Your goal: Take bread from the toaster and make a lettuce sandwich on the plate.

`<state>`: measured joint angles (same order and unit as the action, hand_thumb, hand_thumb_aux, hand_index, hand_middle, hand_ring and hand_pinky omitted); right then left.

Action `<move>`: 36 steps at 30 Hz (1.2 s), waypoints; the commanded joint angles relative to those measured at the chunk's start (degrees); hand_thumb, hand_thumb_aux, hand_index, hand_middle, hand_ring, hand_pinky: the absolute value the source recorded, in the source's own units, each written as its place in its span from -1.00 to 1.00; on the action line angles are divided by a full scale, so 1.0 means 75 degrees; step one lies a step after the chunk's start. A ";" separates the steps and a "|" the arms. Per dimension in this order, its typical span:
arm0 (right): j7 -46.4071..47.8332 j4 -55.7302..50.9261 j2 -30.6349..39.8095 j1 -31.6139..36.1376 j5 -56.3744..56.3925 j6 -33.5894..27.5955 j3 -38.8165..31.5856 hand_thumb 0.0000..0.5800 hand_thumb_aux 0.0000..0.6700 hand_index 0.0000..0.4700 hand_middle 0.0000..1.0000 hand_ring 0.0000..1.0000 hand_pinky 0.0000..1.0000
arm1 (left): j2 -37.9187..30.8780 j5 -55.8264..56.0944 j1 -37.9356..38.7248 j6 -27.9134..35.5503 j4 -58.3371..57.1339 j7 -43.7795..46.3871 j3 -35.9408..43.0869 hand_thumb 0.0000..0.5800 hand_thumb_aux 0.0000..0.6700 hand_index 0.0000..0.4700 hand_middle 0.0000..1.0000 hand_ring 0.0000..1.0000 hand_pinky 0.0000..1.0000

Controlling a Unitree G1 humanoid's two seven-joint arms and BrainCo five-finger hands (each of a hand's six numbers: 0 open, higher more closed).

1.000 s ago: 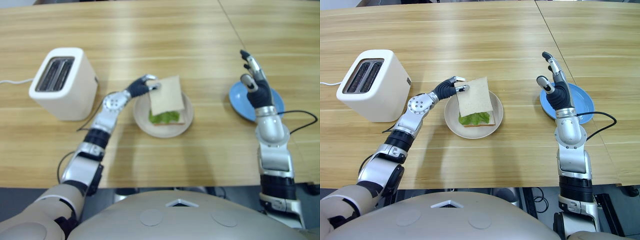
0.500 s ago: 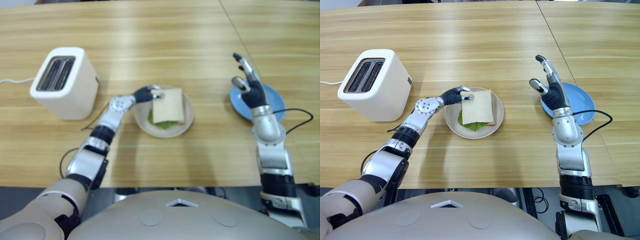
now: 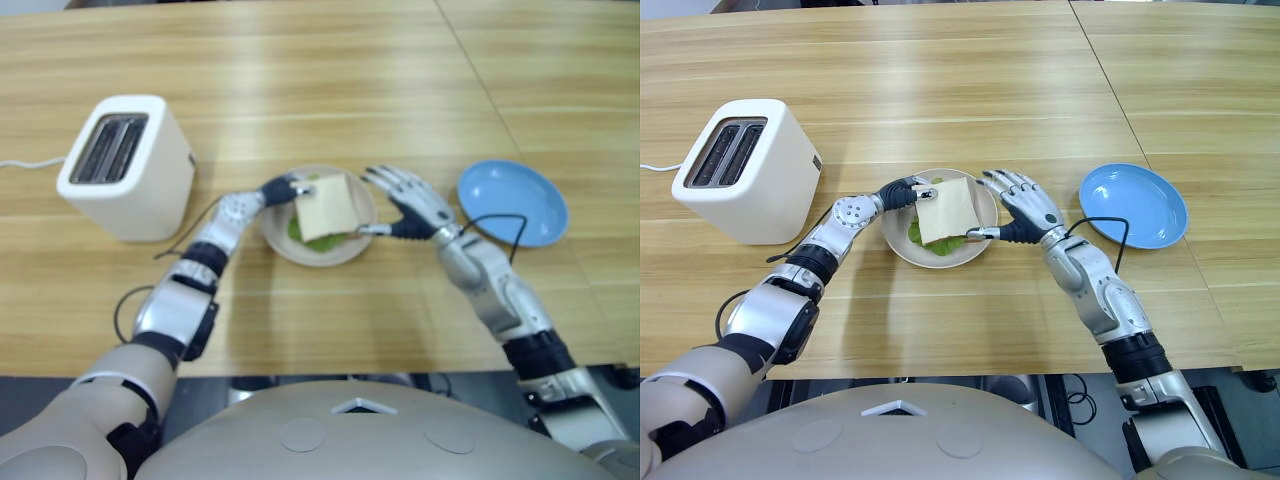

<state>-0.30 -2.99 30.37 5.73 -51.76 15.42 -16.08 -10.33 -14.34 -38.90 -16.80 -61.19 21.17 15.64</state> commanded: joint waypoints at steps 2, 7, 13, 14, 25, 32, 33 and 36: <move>-0.0296 -0.1162 -0.0053 0.0692 -0.1021 0.0081 -0.1039 -1.00 -1.00 -1.00 -1.00 -1.00 -1.00 | 0.0015 -0.0384 0.0041 0.0071 -0.0541 -0.0149 0.0228 1.00 1.00 0.96 1.00 1.00 1.00; -0.0696 -0.2510 -0.0350 0.1563 -0.1601 0.0101 -0.1917 -1.00 -1.00 -1.00 -1.00 -1.00 -1.00 | 0.0073 -0.0509 0.0059 0.0033 -0.0644 -0.0183 0.0287 1.00 1.00 0.96 1.00 1.00 1.00; -0.0921 -0.2755 -0.0660 0.1882 -0.2072 0.0055 -0.2737 -1.00 -1.00 -1.00 -1.00 -1.00 -1.00 | 0.0096 -0.0632 0.0048 0.0068 -0.0740 -0.0320 0.0296 1.00 1.00 0.96 1.00 1.00 1.00; -0.0917 -0.2620 -0.0677 0.1842 -0.2132 0.0020 -0.2806 -1.00 -1.00 -1.00 -1.00 -1.00 -1.00 | 0.0098 -0.0654 0.0043 0.0071 -0.0766 -0.0341 0.0294 1.00 1.00 0.96 1.00 1.00 1.00; -0.0320 -0.0988 -0.0590 0.1089 -0.2540 -0.0196 -0.3190 -1.00 -1.00 -1.00 -1.00 -1.00 -1.00 | 0.0145 -0.0803 0.0035 0.0108 -0.0913 -0.0508 0.0301 1.00 1.00 0.96 1.00 1.00 1.00; -0.0113 -0.0772 -0.0585 0.0912 -0.2435 -0.0207 -0.3161 -1.00 -1.00 -1.00 -1.00 -1.00 -1.00 | 0.0123 -0.0849 0.0031 0.0114 -0.0937 -0.0583 0.0289 1.00 1.00 0.96 1.00 1.00 1.00; -0.0113 -0.0868 -0.0614 0.0904 -0.2429 -0.0193 -0.3195 -1.00 -1.00 -1.00 -1.00 -1.00 -1.00 | 0.0124 -0.0856 0.0030 0.0112 -0.0937 -0.0591 0.0292 1.00 1.00 0.96 1.00 1.00 1.00; -0.0134 -0.1153 -0.0735 0.0852 -0.2448 -0.0174 -0.3314 -1.00 -1.00 -1.00 -1.00 -1.00 -1.00 | 0.0128 -0.0875 0.0018 0.0100 -0.0942 -0.0590 0.0295 1.00 1.00 0.96 1.00 1.00 1.00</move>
<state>-2.88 -8.74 25.52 13.65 -69.94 12.18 -36.31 -10.22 -19.43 -39.95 -17.72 -65.47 16.10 16.05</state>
